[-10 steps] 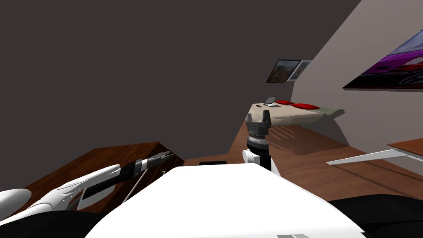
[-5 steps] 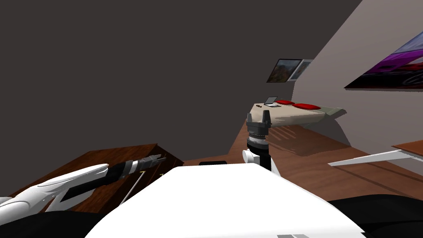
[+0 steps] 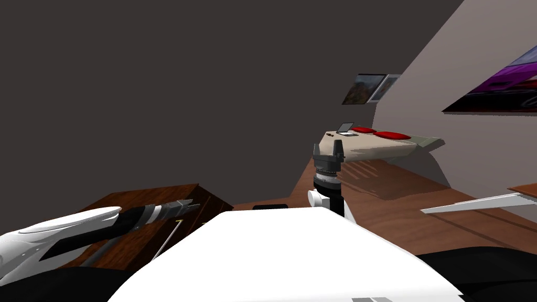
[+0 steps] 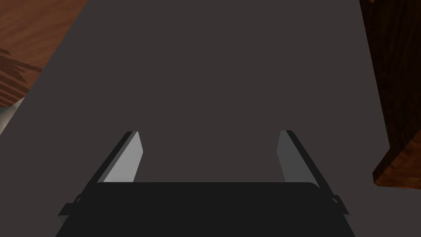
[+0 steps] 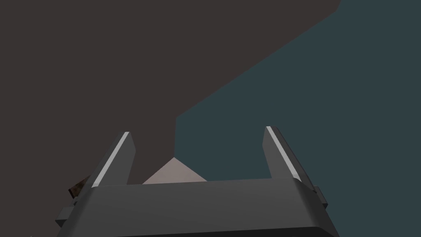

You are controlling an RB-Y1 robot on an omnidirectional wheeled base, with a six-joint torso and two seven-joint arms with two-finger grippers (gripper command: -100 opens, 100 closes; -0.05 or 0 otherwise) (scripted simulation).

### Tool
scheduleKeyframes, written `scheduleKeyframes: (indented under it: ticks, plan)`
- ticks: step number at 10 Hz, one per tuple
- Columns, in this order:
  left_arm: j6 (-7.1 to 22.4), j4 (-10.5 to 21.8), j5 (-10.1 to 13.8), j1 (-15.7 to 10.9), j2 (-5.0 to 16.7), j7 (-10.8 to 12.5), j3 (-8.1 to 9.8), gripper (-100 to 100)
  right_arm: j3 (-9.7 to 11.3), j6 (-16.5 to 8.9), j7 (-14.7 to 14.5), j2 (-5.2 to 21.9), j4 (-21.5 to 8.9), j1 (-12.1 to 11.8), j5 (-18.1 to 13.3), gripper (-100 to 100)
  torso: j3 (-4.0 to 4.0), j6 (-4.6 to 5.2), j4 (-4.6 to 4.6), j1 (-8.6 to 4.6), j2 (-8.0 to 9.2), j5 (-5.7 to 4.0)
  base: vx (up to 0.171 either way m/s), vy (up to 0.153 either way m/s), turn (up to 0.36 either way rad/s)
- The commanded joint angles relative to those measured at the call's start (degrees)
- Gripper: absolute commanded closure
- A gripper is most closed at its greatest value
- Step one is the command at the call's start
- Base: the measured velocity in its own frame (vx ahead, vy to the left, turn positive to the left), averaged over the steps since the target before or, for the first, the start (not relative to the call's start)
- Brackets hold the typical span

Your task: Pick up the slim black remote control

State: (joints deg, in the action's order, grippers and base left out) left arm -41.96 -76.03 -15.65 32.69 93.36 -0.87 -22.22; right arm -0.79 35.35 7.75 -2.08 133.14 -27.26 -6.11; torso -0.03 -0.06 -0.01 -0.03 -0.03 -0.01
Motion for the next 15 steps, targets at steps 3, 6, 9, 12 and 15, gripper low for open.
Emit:
scheduleKeyframes:
  ticks: [3,6,9,12,15]
  plan:
    - [0.5,3.3,-1.1,1.2,5.7,2.1,-2.36,-100,0.0,0.0,0.0,0.0,0.0,0.0,0.0,0,0.01,0.01,0.01,0.06,0.03,0.02,0.033,0.022,0.037]
    - [1.0,6.2,-2.5,2.1,8.7,4.2,-5.09,-100,0.0,0.0,0.0,0.0,0.0,0.0,0.0,0,0.03,-0.02,0.02,0.15,0.05,0.04,0.029,0.051,0.058]
    - [1.8,9.3,-4.5,3.9,10.9,7.2,-9.15,-100,0.0,0.0,0.0,0.0,0.0,0.0,0.0,0,0.03,-0.03,0.01,0.46,0.06,0.13,0.029,0.120,0.108]
    - [2.1,10.0,-4.0,4.5,11.2,8.1,-10.40,-100,0.0,0.0,0.0,0.0,0.0,0.0,0.0,0,0.10,0.02,0.04,0.39,0.16,0.14,0.007,0.083,0.048]
    - [2.7,11.3,-6.6,6.0,11.1,10.3,-13.38,-100,0.0,0.0,0.0,0.0,0.0,0.0,0.0,0,0.11,-0.05,0.05,0.24,0.19,0.07,0.011,0.067,0.092]
